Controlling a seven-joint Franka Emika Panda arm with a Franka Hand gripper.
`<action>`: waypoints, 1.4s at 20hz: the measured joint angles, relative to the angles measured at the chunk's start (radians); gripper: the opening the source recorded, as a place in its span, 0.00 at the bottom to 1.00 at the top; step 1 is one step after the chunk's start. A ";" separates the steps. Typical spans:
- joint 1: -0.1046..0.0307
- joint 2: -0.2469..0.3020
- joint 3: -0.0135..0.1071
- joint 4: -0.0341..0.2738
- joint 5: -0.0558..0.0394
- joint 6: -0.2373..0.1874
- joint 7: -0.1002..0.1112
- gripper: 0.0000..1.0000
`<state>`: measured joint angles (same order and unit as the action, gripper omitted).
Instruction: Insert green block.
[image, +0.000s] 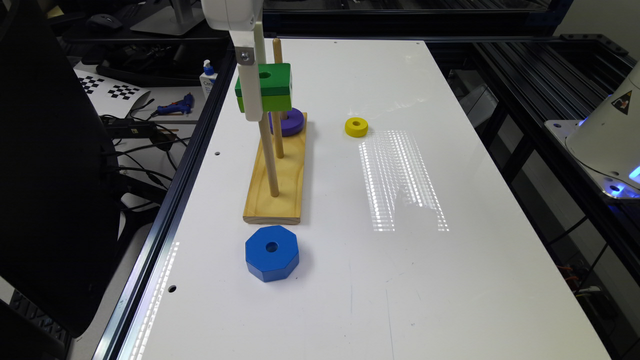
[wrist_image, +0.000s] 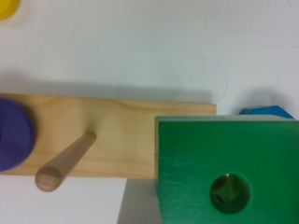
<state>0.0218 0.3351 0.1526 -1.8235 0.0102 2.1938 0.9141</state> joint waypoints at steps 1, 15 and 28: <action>0.000 0.000 0.000 0.000 0.0000 0.000 0.000 0.00; 0.010 0.006 0.001 0.007 0.0000 0.006 0.008 0.00; 0.011 0.015 0.000 0.009 0.0000 0.021 0.008 0.00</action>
<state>0.0324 0.3501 0.1525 -1.8143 0.0102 2.2152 0.9223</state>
